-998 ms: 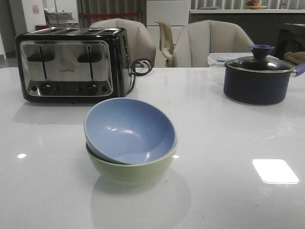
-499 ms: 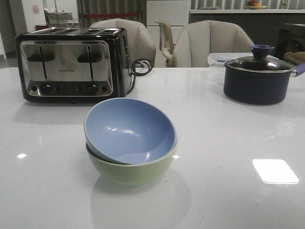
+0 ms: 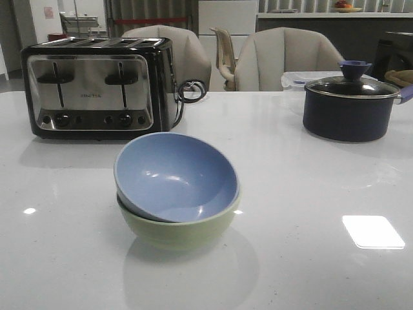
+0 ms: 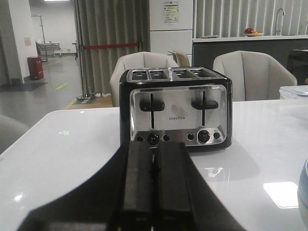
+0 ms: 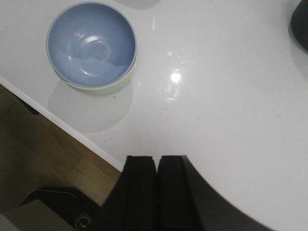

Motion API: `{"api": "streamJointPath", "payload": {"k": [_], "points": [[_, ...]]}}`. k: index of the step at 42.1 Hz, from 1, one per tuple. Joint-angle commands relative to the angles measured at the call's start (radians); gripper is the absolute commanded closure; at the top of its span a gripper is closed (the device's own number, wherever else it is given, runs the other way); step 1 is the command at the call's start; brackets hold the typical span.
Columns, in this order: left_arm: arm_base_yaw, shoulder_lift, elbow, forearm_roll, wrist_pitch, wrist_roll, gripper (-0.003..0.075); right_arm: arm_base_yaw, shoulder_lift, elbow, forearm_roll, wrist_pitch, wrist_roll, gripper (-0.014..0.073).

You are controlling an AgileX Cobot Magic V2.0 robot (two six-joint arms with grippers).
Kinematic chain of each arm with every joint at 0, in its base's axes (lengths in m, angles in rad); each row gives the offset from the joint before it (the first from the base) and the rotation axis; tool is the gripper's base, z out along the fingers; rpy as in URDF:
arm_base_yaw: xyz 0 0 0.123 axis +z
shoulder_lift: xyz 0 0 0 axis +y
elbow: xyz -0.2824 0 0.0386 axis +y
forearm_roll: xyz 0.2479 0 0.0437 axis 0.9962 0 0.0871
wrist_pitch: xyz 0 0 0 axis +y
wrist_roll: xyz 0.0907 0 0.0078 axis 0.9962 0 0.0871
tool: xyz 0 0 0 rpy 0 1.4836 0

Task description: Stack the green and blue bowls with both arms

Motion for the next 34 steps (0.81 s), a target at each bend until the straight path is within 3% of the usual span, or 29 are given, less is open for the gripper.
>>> {"api": "streamJointPath", "payload": {"k": [1, 21, 24, 34], "points": [[-0.003, -0.016, 0.007, -0.007, -0.085, -0.001, 0.0621, -0.004, -0.002, -0.026, -0.007, -0.063, 0.002, 0.0557], [-0.003, -0.016, 0.007, -0.007, -0.085, -0.001, 0.0621, -0.015, -0.026, 0.002, -0.008, -0.08, 0.0, 0.0557], [-0.003, -0.016, 0.007, -0.007, -0.085, -0.001, 0.0621, -0.075, -0.073, 0.069, -0.02, -0.161, -0.018, 0.0557], [-0.003, -0.016, 0.007, -0.007, -0.085, -0.001, 0.0621, -0.343, -0.332, 0.436, -0.02, -0.674, -0.018, 0.0557]]}}
